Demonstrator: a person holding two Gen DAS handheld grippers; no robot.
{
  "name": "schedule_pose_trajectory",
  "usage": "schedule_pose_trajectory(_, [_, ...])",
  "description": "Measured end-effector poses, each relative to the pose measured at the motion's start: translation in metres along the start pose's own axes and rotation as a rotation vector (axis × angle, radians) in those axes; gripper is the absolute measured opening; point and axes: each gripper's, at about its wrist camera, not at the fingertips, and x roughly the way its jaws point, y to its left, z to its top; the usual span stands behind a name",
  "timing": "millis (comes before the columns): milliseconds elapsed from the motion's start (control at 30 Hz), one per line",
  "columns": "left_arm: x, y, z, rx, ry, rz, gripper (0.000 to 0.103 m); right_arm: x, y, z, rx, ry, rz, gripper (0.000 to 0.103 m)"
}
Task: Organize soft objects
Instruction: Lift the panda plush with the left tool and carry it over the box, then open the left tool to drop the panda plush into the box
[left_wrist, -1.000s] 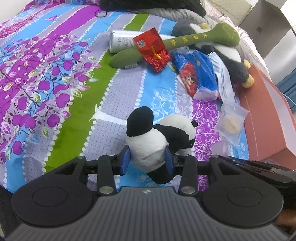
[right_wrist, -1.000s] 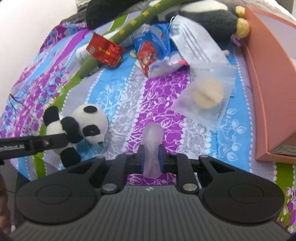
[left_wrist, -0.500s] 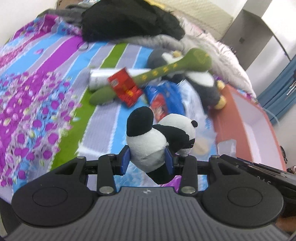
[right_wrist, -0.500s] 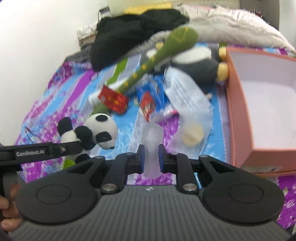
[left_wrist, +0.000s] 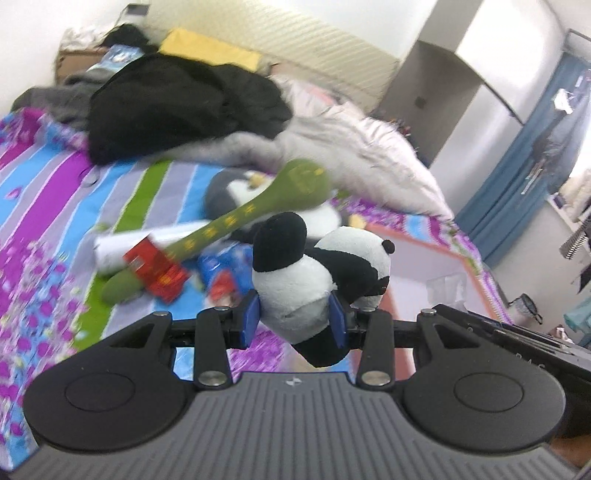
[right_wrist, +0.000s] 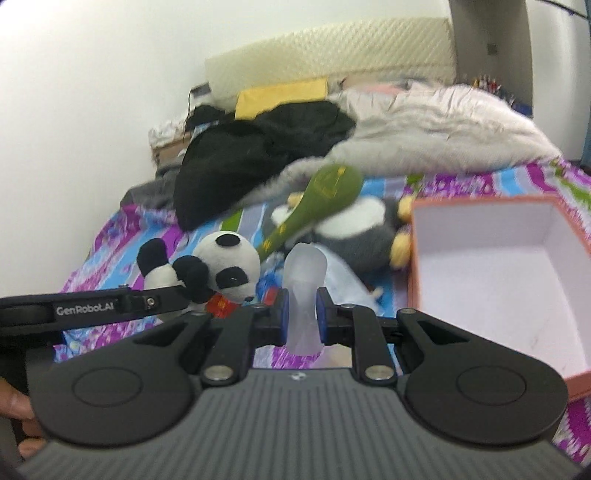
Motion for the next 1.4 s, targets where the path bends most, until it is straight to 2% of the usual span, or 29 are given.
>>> schedule_pose_trajectory(233, [0.019, -0.048, 0.019, 0.056, -0.003, -0.084, 0.045, -0.015, -0.028, 0.018, 0.005, -0.076, -0.053, 0.019])
schedule_pose_trajectory(433, [0.057, -0.086, 0.022, 0.095, 0.045, -0.139, 0.045, -0.01, -0.073, 0.017, 0.06, -0.078, -0.128, 0.019])
schedule_pose_trajectory(700, [0.131, -0.125, 0.008, 0.155, 0.166, -0.172, 0.046, 0.018, -0.145, -0.004, 0.181, 0.001, -0.223, 0.019])
schedule_pose_trajectory(967, [0.206, -0.148, -0.015, 0.199, 0.3, -0.16, 0.046, 0.054, -0.197, -0.028, 0.233, 0.115, -0.274, 0.02])
schedule_pose_trajectory(1200, [0.235, -0.162, -0.029, 0.245, 0.358, -0.164, 0.046, 0.075, -0.221, -0.049, 0.281, 0.187, -0.299, 0.021])
schedule_pose_trajectory(1333, [0.245, -0.164, -0.03, 0.239, 0.385, -0.166, 0.048, 0.079, -0.225, -0.055, 0.314, 0.22, -0.297, 0.024])
schedule_pose_trajectory(1400, [0.245, -0.166, -0.03, 0.246, 0.384, -0.17, 0.053, 0.079, -0.226, -0.056, 0.325, 0.226, -0.295, 0.033])
